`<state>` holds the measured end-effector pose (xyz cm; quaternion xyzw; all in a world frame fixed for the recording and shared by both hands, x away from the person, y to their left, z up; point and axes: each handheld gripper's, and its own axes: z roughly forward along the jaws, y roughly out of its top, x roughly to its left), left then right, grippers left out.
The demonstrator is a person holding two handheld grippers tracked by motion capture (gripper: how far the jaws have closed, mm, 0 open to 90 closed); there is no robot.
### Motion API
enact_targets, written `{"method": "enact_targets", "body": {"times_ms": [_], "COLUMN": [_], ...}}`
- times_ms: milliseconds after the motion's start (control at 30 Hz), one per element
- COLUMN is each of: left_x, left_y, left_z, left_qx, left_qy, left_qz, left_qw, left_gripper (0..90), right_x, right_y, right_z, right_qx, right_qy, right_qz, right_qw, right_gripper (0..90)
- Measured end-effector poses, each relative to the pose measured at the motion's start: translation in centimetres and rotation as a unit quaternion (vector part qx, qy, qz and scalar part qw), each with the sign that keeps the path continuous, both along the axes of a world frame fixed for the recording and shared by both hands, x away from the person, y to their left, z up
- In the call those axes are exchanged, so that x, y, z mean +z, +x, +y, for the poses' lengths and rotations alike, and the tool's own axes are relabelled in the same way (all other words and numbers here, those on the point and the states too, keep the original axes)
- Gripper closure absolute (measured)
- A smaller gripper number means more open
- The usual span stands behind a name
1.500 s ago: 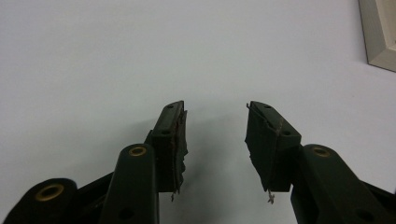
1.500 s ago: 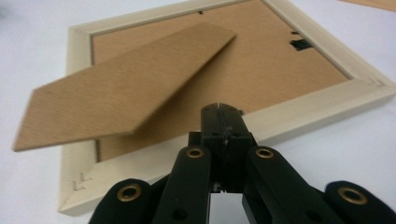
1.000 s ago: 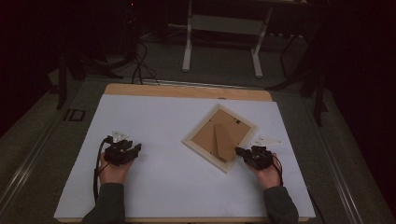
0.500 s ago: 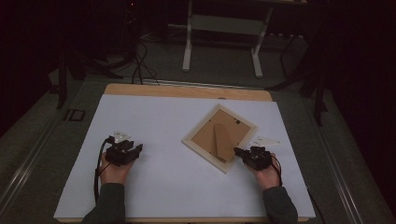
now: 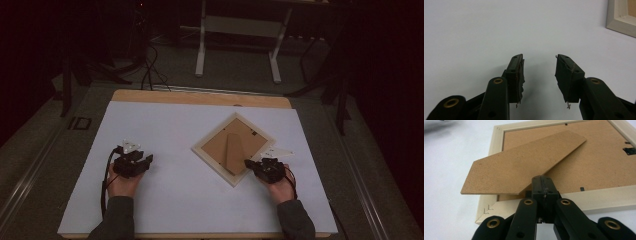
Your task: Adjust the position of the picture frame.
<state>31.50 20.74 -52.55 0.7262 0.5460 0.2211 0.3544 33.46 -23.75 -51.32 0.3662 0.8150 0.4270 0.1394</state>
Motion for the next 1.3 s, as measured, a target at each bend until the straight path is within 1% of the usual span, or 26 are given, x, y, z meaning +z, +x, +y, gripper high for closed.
{"method": "enact_targets", "body": {"times_ms": [167,233,267,433,633,700,800,900,1000,1100,1167,1300], "left_x": [0.0,0.0,0.0,0.0,0.0,0.0,-0.1,-0.1,-0.1,-0.1,-0.1,-0.1], "left_y": [0.0,0.0,0.0,0.0,0.0,0.0,0.0,0.0,0.0,0.0,0.0,-0.1], "left_z": [-0.1,-0.1,-0.1,-0.2,-0.3,-0.4,-0.4,-0.7,-0.8,-0.9,-0.9,-1.0], "left_qx": [-0.003,-0.005,-0.005,-0.006,-0.01,-0.011,-0.013,-0.016,-0.02,-0.022,-0.023,-0.03], "left_qy": [0.0,0.0,0.0,0.0,0.002,0.003,0.005,0.011,0.012,0.008,0.006,0.004], "left_qz": [-0.001,-0.001,-0.001,-0.001,-0.001,-0.002,0.0,-0.001,-0.002,-0.002,-0.001,0.001], "left_qw": [1.0,1.0,1.0,1.0,0.9999,0.9999,0.9999,0.9998,0.9997,0.9997,0.9997,0.9995], "left_gripper": [58.3,58.3,58.3,58.3,58.4,58.4,58.3,58.4,58.3,58.3,58.3,58.3], "right_x": [0.0,-0.1,-0.1,-0.1,-0.1,-0.2,-0.2,-0.2,-0.2,0.0,0.2,0.4], "right_y": [-0.1,-0.3,-0.3,-0.4,-0.5,-0.5,-0.5,-0.6,-0.6,-0.5,-0.3,0.2], "right_z": [0.7,1.4,1.4,2.7,3.6,4.3,4.9,5.8,6.5,6.2,5.7,4.3], "right_qx": [0.009,0.018,0.018,0.036,0.045,0.053,0.058,0.068,0.078,0.074,0.065,0.037], "right_qy": [0.001,-0.003,-0.003,-0.007,-0.007,-0.009,-0.009,-0.011,-0.018,-0.017,-0.016,-0.018], "right_qz": [-0.001,-0.001,-0.001,-0.003,-0.004,-0.004,-0.006,-0.007,-0.011,-0.014,-0.015,-0.019], "right_qw": [1.0,0.9998,0.9998,0.9993,0.999,0.9986,0.9982,0.9976,0.9967,0.997,0.9976,0.999], "right_gripper": [90.0,90.0,90.0,90.0,90.0,90.0,90.0,90.0,90.0,90.0,90.0,90.0]}}
